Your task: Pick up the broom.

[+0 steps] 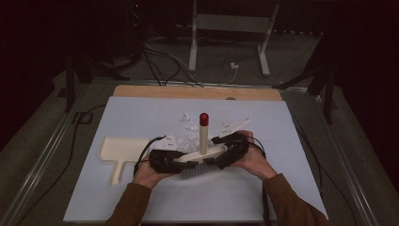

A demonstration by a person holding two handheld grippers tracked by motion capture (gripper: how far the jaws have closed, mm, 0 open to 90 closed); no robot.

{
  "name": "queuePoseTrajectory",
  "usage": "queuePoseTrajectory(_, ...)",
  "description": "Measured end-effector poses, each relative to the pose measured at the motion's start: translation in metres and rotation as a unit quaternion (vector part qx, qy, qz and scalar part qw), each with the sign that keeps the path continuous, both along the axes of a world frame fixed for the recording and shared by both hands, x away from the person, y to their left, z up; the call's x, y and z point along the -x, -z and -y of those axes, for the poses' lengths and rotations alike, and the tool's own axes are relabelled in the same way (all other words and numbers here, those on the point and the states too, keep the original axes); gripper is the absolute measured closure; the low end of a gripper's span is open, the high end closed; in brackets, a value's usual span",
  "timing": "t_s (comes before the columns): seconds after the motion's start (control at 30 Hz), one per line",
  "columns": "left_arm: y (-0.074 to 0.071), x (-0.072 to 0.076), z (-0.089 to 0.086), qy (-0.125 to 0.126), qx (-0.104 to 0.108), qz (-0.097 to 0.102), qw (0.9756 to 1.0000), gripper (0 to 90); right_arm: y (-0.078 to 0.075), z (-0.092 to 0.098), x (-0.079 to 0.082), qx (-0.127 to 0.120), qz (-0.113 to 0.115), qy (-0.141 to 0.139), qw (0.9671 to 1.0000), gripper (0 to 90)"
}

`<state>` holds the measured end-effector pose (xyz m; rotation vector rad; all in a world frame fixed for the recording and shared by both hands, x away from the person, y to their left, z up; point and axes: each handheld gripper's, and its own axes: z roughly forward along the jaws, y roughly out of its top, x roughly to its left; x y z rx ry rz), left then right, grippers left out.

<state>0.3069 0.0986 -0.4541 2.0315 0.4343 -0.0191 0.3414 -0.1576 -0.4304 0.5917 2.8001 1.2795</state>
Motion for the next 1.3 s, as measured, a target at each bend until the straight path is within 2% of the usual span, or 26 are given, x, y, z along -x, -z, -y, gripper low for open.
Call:
queuePoseTrajectory(0.17,0.000,0.000,-0.001,0.023,0.003,0.003,0.9997,69.1,0.002,-0.005,0.002,0.015,-0.001,-0.048,0.9987,24.8)
queuePoseTrajectory(0.33,0.001,0.000,0.001,0.047,-0.002,0.004,0.9989,69.1,0.004,-0.009,0.006,0.022,-0.015,-0.101,0.9945,44.1)
queuePoseTrajectory(0.5,0.002,0.000,0.003,0.062,-0.004,0.001,0.9981,68.8,0.004,-0.008,0.007,0.030,-0.027,-0.134,0.9902,56.1)
queuePoseTrajectory(0.6,0.003,0.001,0.004,0.063,-0.009,-0.003,0.9980,67.9,0.005,-0.007,0.008,0.032,-0.029,-0.145,0.9885,58.6)
queuePoseTrajectory(0.67,0.003,0.001,0.004,0.056,-0.010,-0.005,0.9984,61.7,0.006,-0.006,0.009,0.036,-0.036,-0.155,0.9866,64.0)
queuePoseTrajectory(0.73,0.003,0.001,0.004,0.049,-0.011,-0.005,0.9987,59.8,0.007,-0.006,0.012,0.039,-0.031,-0.158,0.9862,65.8)
queuePoseTrajectory(0.8,0.002,0.002,0.003,0.032,-0.008,0.000,0.9994,56.6,0.007,-0.006,0.012,0.033,-0.024,-0.156,0.9870,66.9)
queuePoseTrajectory(0.93,-0.003,0.002,-0.004,0.004,0.021,0.004,0.9998,49.6,0.006,-0.006,0.011,0.028,-0.024,-0.147,0.9884,67.2)
queuePoseTrajectory(1.07,-0.007,0.005,-0.012,-0.015,0.027,0.001,0.9995,44.9,0.005,-0.005,0.010,0.020,-0.017,-0.136,0.9903,67.2)
queuePoseTrajectory(1.2,-0.009,0.011,-0.026,-0.049,0.033,0.007,0.9982,32.7,0.003,-0.003,0.007,0.014,-0.014,-0.125,0.9920,67.2)
queuePoseTrajectory(1.3,-0.009,0.014,-0.037,-0.089,0.034,0.011,0.9954,21.5,0.002,-0.001,0.005,0.011,-0.013,-0.116,0.9931,67.1)
